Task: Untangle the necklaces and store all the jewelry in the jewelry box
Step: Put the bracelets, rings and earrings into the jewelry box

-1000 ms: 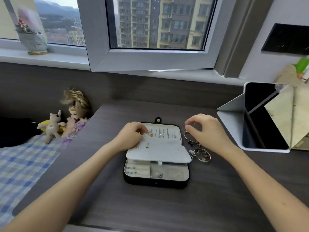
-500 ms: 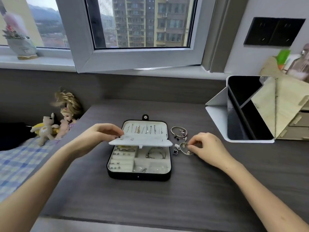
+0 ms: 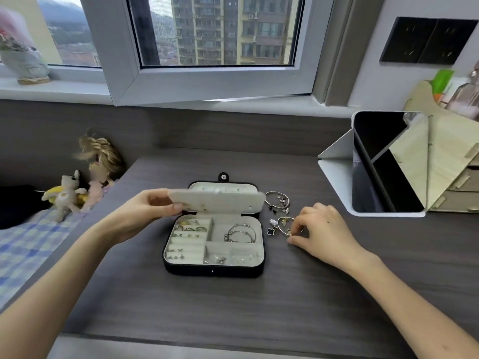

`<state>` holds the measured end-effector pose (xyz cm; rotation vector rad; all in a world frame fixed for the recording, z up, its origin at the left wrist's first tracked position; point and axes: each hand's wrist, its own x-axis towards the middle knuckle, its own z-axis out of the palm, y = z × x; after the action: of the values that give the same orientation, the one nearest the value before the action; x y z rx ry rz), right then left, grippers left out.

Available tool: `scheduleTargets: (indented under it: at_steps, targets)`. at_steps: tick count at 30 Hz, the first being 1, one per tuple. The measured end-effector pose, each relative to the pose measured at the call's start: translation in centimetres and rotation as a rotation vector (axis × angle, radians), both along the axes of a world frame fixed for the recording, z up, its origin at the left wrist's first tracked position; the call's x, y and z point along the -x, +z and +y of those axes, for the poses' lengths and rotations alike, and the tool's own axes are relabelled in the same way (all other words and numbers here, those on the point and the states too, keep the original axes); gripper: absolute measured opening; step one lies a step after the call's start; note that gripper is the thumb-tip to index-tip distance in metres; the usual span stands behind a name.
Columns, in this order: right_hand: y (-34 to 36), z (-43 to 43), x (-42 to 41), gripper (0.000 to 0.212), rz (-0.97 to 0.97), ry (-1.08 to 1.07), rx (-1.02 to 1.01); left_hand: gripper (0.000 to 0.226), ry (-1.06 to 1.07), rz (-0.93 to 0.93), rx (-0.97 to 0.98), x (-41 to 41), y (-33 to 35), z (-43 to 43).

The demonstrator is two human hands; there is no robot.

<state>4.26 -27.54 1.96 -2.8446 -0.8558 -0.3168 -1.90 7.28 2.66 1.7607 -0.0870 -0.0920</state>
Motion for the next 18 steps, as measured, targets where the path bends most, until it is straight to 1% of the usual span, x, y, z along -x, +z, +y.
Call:
scheduleTargets:
  at_steps: [2,3,4,6,7,9,11,12,14,15,17,18]
  targets:
    - [0.1,0.2,0.1,0.009,-0.03,0.024,0.046,0.054,0.047,-0.017,0.02,-0.4,0.1,-0.2]
    - [0.0,0.2,0.0,0.006,-0.057,0.037,0.062,0.06,0.058,-0.026,0.013,-0.6,0.1,-0.1]
    - [-0.2,0.1,-0.1,0.012,-0.088,0.05,0.062,0.059,0.049,-0.032,-0.002,-0.7,0.1,0.0]
    - [-0.7,-0.1,-0.2,0.03,-0.146,0.085,0.074,0.035,-0.027,-0.029,-0.068,-0.6,0.1,0.3]
    - [-0.9,-0.2,-0.2,0.033,-0.173,0.1,0.082,0.025,-0.058,-0.023,-0.101,-0.5,0.1,0.4]
    - [-1.2,-0.4,-0.2,0.03,-0.234,0.128,0.052,0.021,-0.07,-0.028,-0.135,-0.4,-0.1,0.4]
    - [-1.2,-0.6,-0.2,0.02,-0.272,0.139,-0.022,0.017,-0.046,-0.028,-0.121,-0.4,-0.1,0.5]
    - [-1.0,-0.7,-0.3,0.015,-0.274,0.138,-0.062,0.019,-0.046,-0.035,-0.108,-0.4,0.1,0.4]
    - [-0.5,-0.9,-0.3,0.008,-0.216,0.137,-0.177,0.04,-0.016,-0.042,-0.063,-0.6,0.2,0.2]
    - [-0.2,-0.9,-0.4,0.008,-0.162,0.128,-0.259,0.044,0.044,-0.045,-0.032,-0.9,0.3,0.0]
    - [0.5,-1.1,-0.5,0.013,-0.029,0.112,-0.417,0.03,0.197,-0.072,-0.02,-1.7,0.1,-0.6]
    - [0.8,-1.1,-0.5,0.015,0.02,0.11,-0.476,0.02,0.284,-0.088,-0.062,-2.3,-0.1,-1.0]
